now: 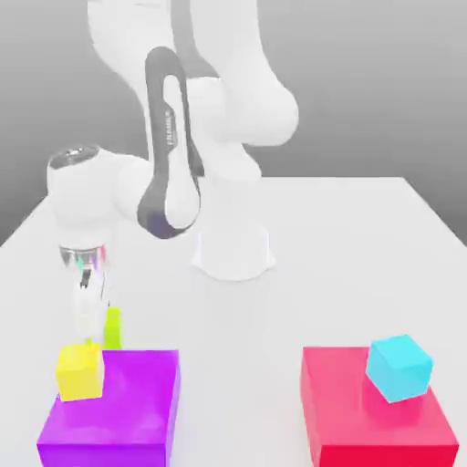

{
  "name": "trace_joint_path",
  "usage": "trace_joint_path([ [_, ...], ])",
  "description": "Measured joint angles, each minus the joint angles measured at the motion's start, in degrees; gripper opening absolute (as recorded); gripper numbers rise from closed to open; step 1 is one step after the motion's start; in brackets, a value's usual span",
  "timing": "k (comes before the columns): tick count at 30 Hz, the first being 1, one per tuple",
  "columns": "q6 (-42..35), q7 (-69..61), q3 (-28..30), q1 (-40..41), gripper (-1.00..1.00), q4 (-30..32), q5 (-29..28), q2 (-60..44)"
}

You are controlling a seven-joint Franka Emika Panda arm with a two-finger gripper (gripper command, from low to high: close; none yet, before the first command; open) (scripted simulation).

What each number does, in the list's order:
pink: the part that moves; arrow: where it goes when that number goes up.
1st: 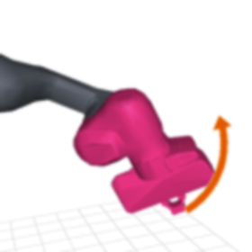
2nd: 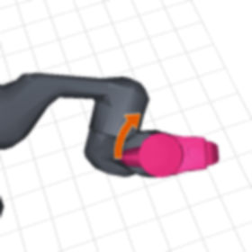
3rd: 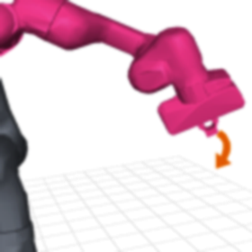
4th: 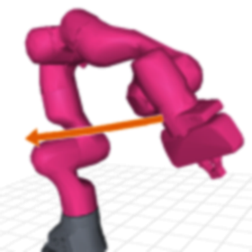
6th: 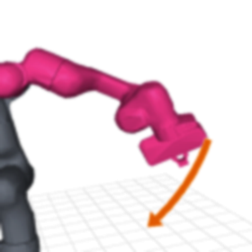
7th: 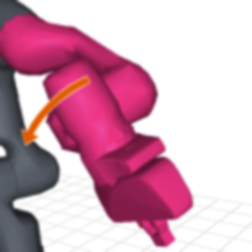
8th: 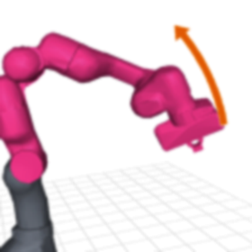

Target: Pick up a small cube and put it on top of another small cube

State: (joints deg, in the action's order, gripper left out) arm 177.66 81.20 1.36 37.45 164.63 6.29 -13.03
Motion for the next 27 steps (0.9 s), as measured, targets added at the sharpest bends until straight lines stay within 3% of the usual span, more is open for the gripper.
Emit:
trace_joint_path([
  [6,0.23,0.16,-0.24,0.27,-1.00,-0.02,-0.17,-0.18],
  [14,-12.17,4.78,2.33,-0.55,-1.00,2.11,-6.51,14.37],
  [27,-26.19,4.68,0.65,-3.16,-1.00,-23.12,-4.21,3.12],
])
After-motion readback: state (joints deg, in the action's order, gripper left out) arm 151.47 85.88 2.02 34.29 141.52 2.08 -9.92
